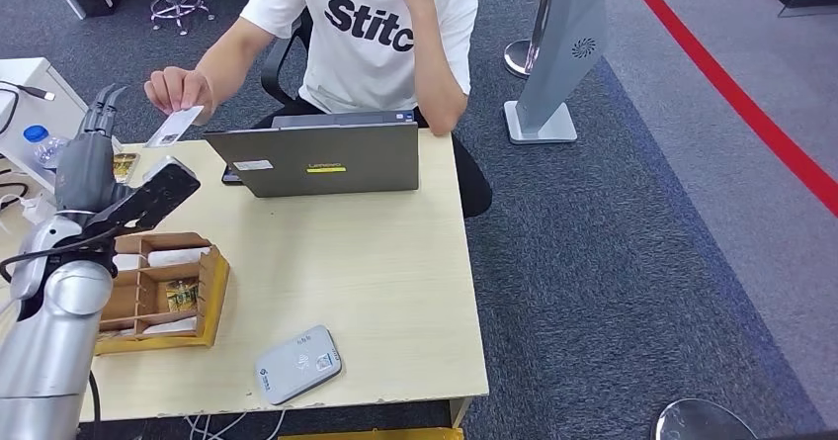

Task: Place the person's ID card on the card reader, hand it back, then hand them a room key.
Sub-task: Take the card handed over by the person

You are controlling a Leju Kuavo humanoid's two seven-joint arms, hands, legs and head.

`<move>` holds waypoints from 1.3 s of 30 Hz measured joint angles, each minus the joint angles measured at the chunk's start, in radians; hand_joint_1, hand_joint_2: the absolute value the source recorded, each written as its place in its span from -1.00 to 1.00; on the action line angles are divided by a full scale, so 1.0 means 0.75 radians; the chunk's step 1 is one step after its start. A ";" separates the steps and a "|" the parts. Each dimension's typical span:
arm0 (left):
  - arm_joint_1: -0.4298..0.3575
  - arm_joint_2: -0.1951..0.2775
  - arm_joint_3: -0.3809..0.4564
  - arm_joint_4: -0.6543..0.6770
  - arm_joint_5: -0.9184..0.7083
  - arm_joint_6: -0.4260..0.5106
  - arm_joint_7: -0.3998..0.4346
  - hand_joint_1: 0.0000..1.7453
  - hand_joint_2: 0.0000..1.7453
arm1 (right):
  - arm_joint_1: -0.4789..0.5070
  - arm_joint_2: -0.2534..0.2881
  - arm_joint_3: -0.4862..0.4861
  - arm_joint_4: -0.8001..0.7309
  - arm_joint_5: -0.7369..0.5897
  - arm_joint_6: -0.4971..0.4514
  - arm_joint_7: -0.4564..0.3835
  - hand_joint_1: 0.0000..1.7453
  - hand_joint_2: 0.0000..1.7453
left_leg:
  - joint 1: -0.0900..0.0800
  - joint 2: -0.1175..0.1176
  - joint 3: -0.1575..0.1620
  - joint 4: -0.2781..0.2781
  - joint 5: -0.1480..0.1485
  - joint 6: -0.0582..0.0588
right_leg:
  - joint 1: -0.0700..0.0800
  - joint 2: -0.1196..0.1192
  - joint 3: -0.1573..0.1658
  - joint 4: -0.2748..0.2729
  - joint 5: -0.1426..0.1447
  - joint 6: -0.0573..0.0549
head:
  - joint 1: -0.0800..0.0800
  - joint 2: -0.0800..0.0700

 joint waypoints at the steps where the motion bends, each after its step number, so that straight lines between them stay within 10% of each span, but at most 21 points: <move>1: -0.022 0.011 -0.016 0.017 -0.037 -0.008 0.009 -1.00 1.00 | 0.000 0.000 0.000 0.000 0.002 0.002 0.001 -1.00 1.00 | 0.000 0.000 0.000 0.000 0.000 0.000 | 0.000 0.000 0.000 0.000 0.000 0.000 | 0.000 0.000; 4: -0.079 0.043 -0.061 0.061 -0.142 -0.031 0.034 -0.99 1.00 | 0.000 0.000 0.000 0.001 0.007 0.009 0.007 -1.00 1.00 | 0.000 0.000 0.000 0.000 0.000 0.000 | 0.000 0.000 0.000 0.000 0.000 0.000 | 0.000 0.000; 8: -0.150 0.086 -0.117 0.115 -0.284 -0.064 0.066 1.00 1.00 | 0.000 0.000 0.000 0.003 0.025 0.020 0.012 -1.00 1.00 | 0.000 0.000 0.000 0.000 0.000 0.000 | 0.000 0.000 0.000 0.000 0.000 0.000 | 0.000 0.000; 39: -0.258 0.184 -0.227 0.217 -0.497 -0.129 0.107 1.00 1.00 | 0.002 0.000 0.000 0.006 0.055 0.038 0.015 -1.00 1.00 | 0.000 0.000 0.000 0.000 0.000 0.000 | 0.000 0.001 0.000 0.001 0.000 0.000 | 0.000 0.000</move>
